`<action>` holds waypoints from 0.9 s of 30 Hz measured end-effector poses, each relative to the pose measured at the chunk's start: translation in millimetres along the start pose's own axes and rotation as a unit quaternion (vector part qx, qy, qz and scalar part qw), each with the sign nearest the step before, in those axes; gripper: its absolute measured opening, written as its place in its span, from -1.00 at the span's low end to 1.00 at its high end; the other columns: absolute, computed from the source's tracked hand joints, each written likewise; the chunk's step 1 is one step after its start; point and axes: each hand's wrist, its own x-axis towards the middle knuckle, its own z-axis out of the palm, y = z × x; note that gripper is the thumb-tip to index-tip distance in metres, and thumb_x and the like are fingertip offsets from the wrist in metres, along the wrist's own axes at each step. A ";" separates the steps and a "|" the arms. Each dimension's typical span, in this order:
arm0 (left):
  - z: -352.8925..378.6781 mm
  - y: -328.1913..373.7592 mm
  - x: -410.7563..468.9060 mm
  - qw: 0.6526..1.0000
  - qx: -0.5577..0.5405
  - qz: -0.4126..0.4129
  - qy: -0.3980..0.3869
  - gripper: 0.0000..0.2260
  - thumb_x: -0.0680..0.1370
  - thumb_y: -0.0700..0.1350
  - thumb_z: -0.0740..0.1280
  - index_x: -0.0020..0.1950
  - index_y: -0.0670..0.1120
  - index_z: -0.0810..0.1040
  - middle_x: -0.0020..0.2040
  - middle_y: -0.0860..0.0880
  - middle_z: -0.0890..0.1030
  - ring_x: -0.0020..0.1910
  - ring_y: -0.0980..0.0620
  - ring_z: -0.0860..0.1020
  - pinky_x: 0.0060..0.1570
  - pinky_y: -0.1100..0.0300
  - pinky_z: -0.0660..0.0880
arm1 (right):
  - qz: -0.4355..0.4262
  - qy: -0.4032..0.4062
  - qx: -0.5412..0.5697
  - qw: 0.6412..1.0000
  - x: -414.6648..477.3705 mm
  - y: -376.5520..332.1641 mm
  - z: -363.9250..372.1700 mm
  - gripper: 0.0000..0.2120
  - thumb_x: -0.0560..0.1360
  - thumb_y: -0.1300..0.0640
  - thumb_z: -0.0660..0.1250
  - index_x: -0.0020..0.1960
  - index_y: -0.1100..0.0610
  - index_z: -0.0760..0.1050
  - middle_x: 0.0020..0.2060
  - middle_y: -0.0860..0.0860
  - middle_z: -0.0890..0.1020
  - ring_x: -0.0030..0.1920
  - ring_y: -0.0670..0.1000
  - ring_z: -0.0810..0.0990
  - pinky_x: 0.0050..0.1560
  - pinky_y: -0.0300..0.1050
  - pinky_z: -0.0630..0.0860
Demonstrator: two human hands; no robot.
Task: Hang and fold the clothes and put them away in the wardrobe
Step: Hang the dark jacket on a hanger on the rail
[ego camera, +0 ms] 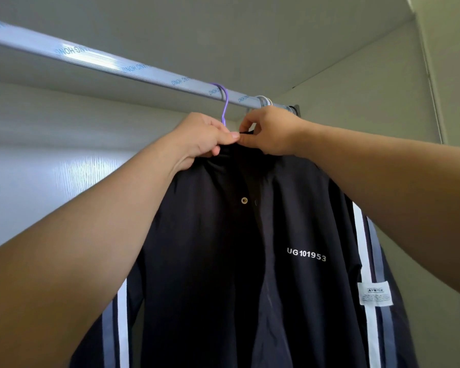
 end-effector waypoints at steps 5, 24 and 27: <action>0.8 3.3 -6.0 1.000 0.027 0.007 0.006 -0.83 0.45 -0.04 0.57 -0.10 -0.10 0.69 -0.25 -0.17 0.55 -0.57 0.15 0.36 -0.31 0.21 0.38 | 0.000 -0.004 -0.001 1.000 -4.4 0.0 -1.7 -0.73 0.55 -0.16 0.39 0.07 0.03 0.55 -0.15 0.06 0.67 -0.25 -0.01 0.57 -0.15 -0.09 0.54; 29.4 -59.9 -98.9 0.930 0.258 0.131 0.227 -0.69 0.47 0.05 0.45 -0.04 0.06 0.31 -0.04 0.12 0.33 -0.25 0.11 0.41 -0.21 0.17 0.33 | 0.183 0.074 0.121 0.973 -127.0 -4.7 97.1 -0.79 0.56 -0.05 0.34 -0.03 0.07 0.39 -0.16 -0.01 0.59 -0.11 0.11 0.60 -0.16 -0.10 0.56; 48.8 -74.6 -119.5 0.959 0.186 0.075 0.202 -0.72 0.45 0.16 0.45 -0.03 0.08 0.42 -0.03 0.17 0.38 -0.11 0.07 0.52 -0.02 0.11 0.47 | 0.200 0.135 0.210 0.948 -132.7 3.8 103.5 -0.84 0.57 0.02 0.36 -0.12 0.03 0.43 -0.26 -0.12 0.55 -0.25 -0.15 0.51 -0.33 -0.44 0.37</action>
